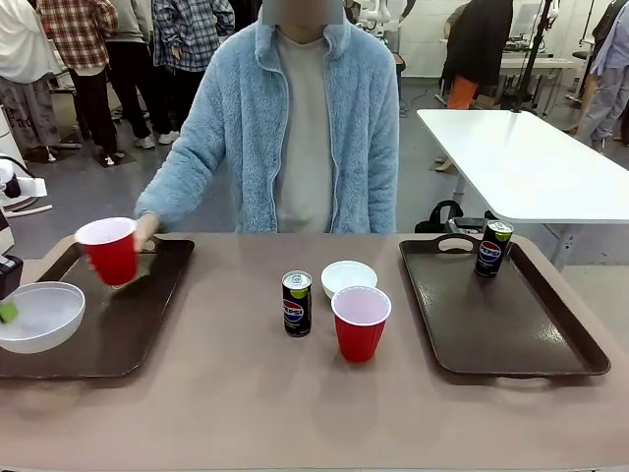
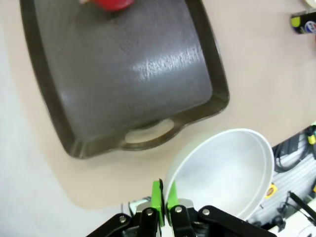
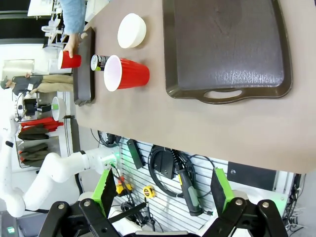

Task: Prepare tableware on both trays.
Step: Pick up a Picnic Bowl from the table and place it on a Handle tray.

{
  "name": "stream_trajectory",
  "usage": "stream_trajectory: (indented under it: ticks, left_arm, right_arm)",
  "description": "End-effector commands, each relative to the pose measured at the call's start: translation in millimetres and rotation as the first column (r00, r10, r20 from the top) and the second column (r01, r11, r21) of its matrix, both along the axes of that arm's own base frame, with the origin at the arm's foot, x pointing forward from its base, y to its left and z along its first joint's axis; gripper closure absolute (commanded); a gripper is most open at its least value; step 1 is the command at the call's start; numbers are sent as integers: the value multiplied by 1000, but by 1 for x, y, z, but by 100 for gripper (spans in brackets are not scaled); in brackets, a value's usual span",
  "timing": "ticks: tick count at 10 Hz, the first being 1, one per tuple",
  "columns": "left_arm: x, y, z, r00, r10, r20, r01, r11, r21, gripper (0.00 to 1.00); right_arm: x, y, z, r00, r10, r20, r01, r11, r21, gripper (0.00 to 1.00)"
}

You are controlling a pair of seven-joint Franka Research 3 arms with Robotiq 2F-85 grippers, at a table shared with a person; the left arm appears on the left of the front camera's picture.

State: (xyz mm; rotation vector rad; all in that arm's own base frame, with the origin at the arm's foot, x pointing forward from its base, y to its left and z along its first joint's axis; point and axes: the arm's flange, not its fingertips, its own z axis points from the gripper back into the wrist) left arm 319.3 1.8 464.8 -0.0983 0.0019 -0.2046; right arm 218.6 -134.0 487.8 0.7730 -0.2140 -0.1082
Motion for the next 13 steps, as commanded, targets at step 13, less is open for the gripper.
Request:
stream_trajectory:
  ticks: [13]
  left_arm:
    - [27, 7, -159, 971, 222, 91, -217, 974, -60, 69]
  right_arm:
    - [0, 0, 0, 1000, 9, 8, -9, 1000, 13, 0]
